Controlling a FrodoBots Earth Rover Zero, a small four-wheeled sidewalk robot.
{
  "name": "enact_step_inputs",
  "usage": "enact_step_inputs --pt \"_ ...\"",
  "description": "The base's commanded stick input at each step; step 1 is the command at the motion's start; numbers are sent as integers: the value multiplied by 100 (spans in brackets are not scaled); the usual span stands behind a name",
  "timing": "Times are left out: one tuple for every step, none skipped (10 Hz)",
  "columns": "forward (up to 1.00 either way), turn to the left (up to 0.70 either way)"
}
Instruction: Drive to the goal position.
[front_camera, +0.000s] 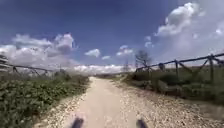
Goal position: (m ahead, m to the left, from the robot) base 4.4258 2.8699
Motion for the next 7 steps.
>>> enact_step_inputs --pt "60 -9" --pt "65 0" --pt "69 0" --pt "70 0" --pt "70 0" --pt "70 0" --pt "70 0"
